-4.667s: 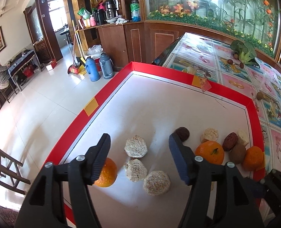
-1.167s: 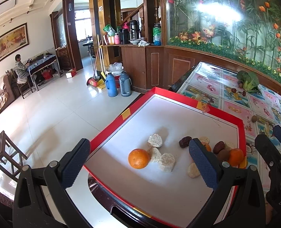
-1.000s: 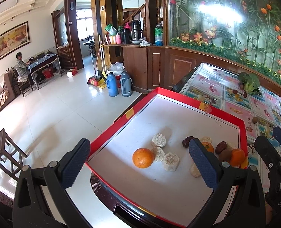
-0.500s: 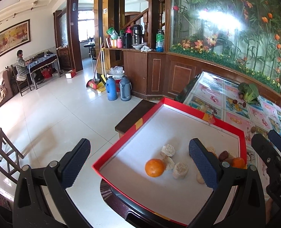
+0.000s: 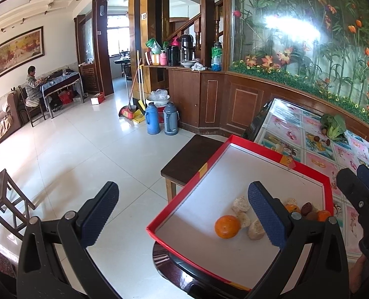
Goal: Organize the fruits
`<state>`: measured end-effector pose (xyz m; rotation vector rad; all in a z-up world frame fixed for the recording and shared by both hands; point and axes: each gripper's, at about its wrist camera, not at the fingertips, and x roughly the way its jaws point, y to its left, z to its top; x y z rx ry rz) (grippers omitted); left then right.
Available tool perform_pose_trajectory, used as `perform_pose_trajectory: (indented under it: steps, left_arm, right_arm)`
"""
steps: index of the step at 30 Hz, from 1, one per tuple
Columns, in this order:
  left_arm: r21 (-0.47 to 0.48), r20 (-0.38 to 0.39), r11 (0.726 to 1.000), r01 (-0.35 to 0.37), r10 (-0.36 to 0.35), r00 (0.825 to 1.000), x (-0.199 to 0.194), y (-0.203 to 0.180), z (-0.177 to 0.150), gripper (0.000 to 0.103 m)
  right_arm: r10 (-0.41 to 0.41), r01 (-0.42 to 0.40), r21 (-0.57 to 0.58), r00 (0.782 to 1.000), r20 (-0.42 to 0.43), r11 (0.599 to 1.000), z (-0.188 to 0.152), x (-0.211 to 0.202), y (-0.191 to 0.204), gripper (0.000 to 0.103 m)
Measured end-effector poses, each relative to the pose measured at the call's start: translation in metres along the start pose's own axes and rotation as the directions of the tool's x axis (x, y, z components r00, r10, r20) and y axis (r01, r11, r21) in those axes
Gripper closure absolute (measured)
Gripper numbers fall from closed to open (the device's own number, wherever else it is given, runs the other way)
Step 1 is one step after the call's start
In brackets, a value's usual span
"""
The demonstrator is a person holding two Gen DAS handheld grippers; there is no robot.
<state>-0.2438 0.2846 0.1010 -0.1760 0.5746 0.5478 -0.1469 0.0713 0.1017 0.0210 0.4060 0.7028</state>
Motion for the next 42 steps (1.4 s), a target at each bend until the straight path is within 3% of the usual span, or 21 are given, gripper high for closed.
perform_pose_trajectory:
  steps: [33,39,42]
  left_arm:
    - [0.011,-0.003,1.000,0.014,-0.014,1.000,-0.001,0.004,0.008,0.000]
    - [0.025,-0.005,1.000,0.017,-0.017,1.000,0.001,-0.003,0.009,0.000]
    - [0.039,0.010,0.999,0.026,-0.026,1.000,0.001,-0.016,0.013,0.000]
  right_arm:
    - [0.004,-0.003,0.046,1.000,-0.023,0.999,-0.004,0.007,-0.005,0.015]
    - [0.013,-0.010,0.085,0.999,-0.034,0.996,-0.005,0.009,-0.016,0.015]
    - [-0.021,0.023,0.090,0.999,-0.026,0.996,-0.003,0.001,-0.031,0.015]
